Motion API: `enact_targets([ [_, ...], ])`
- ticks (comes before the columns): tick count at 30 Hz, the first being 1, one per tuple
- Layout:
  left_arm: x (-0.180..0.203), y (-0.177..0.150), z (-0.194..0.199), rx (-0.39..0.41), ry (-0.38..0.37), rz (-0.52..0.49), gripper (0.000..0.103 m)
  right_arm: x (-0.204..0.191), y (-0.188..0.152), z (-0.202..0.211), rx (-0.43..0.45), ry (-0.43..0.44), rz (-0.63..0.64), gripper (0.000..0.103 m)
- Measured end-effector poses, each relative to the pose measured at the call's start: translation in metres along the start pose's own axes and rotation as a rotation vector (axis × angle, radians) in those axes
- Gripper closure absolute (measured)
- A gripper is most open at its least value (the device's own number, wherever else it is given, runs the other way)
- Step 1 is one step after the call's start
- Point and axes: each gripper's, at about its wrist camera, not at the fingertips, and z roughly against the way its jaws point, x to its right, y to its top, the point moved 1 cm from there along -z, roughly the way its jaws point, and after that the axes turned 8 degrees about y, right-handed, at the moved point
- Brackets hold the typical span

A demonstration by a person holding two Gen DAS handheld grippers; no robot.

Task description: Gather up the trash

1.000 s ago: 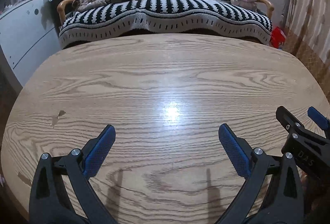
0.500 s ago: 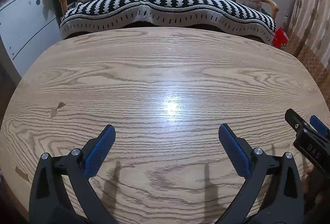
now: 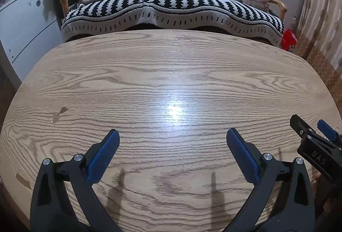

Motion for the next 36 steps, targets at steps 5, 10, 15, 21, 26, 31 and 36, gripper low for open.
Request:
enact_targets([
  [5, 0.0010, 0.0003, 0.0005, 0.004, 0.001, -0.015, 0.006, -0.0010, -0.0015, -0.0002, -0.002, -0.002, 0.001, 0.007],
  [10, 0.0013, 0.0000, 0.0005, 0.003, 0.000, -0.014, 0.006, -0.0007, -0.0017, -0.0001, -0.004, -0.001, 0.002, 0.007],
  [15, 0.0035, -0.0012, 0.0006, 0.002, 0.001, -0.019, 0.006, 0.0002, -0.0015, -0.0001, -0.006, -0.001, 0.002, 0.007],
  [21, 0.0033, -0.0017, -0.0021, -0.022, -0.002, -0.006, 0.006, 0.0008, -0.0014, 0.0001, -0.006, 0.001, 0.004, 0.007],
  [26, 0.0011, -0.0014, -0.0023, -0.029, -0.002, 0.010, 0.006, 0.0009, -0.0018, -0.0003, -0.008, 0.000, 0.003, 0.007],
  [31, -0.0006, -0.0013, -0.0055, -0.050, -0.005, 0.013, 0.006, 0.0025, -0.0047, 0.0005, -0.008, -0.001, 0.006, 0.007],
  [36, -0.0046, -0.0009, -0.0060, -0.045, -0.003, 0.027, 0.006, 0.0054, -0.0060, 0.0008, -0.011, 0.001, 0.005, 0.007],
])
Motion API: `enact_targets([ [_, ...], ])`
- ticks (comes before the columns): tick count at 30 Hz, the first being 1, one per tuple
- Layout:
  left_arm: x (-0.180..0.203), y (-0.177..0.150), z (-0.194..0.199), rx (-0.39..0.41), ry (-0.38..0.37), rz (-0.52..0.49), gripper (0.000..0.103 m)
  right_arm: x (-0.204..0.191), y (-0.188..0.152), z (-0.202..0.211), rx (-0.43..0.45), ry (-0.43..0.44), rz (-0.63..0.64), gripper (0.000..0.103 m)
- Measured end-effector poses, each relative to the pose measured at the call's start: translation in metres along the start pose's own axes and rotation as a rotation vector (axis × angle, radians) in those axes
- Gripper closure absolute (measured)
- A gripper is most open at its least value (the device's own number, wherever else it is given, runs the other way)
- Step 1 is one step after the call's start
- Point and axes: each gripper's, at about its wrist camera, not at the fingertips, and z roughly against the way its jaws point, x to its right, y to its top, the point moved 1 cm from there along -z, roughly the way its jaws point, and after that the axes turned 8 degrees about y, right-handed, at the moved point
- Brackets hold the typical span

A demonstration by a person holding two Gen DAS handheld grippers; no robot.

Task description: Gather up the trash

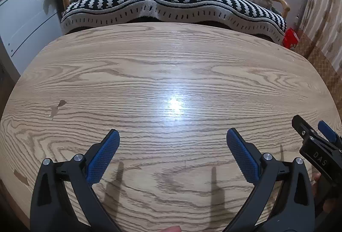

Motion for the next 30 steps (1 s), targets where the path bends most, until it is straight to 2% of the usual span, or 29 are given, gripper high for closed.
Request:
enact_targets([
  [5, -0.001, 0.002, 0.007, 0.046, 0.002, 0.003, 0.006, 0.002, 0.000, 0.001, 0.000, 0.002, -0.005, 0.007],
  [9, 0.003, 0.001, 0.005, 0.021, -0.012, -0.031, 0.006, 0.002, 0.001, 0.001, -0.001, 0.001, -0.004, 0.007],
  [11, 0.004, 0.000, 0.003, 0.011, 0.005, -0.047, 0.006, 0.002, 0.000, 0.000, -0.004, 0.002, -0.002, 0.007],
  [15, 0.006, 0.000, 0.008, 0.035, 0.001, -0.064, 0.006, 0.002, 0.000, 0.001, -0.007, 0.002, 0.002, 0.007],
  [20, 0.007, 0.001, 0.019, 0.089, -0.071, -0.050, 0.006, 0.003, 0.001, 0.002, -0.008, 0.004, 0.006, 0.007],
  [24, 0.005, -0.002, 0.022, 0.117, -0.024, -0.018, 0.006, 0.004, 0.001, 0.002, -0.009, 0.008, -0.001, 0.007],
  [27, 0.001, -0.002, 0.020, 0.102, -0.074, 0.013, 0.006, 0.003, 0.001, 0.003, -0.007, 0.010, -0.007, 0.007],
  [30, 0.001, -0.002, 0.019, 0.102, -0.072, 0.010, 0.006, 0.003, 0.000, 0.004, -0.009, 0.011, -0.008, 0.007],
])
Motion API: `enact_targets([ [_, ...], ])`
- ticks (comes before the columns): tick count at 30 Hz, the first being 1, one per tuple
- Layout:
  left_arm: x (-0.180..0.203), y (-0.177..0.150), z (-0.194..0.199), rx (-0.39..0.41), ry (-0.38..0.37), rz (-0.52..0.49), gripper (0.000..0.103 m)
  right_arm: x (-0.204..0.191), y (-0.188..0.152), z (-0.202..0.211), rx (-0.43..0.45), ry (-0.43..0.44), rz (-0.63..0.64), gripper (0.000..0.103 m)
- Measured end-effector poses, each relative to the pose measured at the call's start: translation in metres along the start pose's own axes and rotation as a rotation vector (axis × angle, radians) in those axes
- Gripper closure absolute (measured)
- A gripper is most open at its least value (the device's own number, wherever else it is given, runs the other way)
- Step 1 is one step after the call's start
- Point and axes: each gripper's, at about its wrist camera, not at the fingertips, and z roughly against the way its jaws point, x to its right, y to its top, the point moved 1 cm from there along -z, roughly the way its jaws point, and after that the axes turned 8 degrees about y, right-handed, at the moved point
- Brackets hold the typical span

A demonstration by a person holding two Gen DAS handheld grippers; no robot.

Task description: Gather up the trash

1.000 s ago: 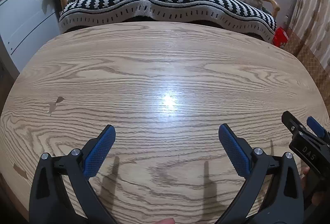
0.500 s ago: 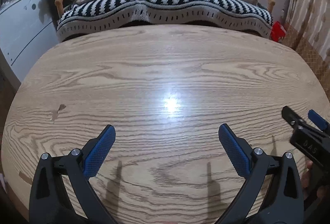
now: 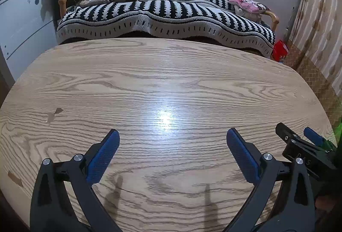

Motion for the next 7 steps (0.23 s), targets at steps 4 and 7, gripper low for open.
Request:
enact_targets([
  [4, 0.0062, 0.0023, -0.0022, 0.030, 0.089, -0.084, 0.006, -0.0005, 0.0005, -0.0002, 0.001, -0.001, 0.002, 0.007],
  [7, 0.0063, 0.0030, -0.0103, 0.004, 0.160, -0.127, 0.006, 0.0002, -0.0003, -0.0006, 0.000, -0.004, 0.009, 0.007],
])
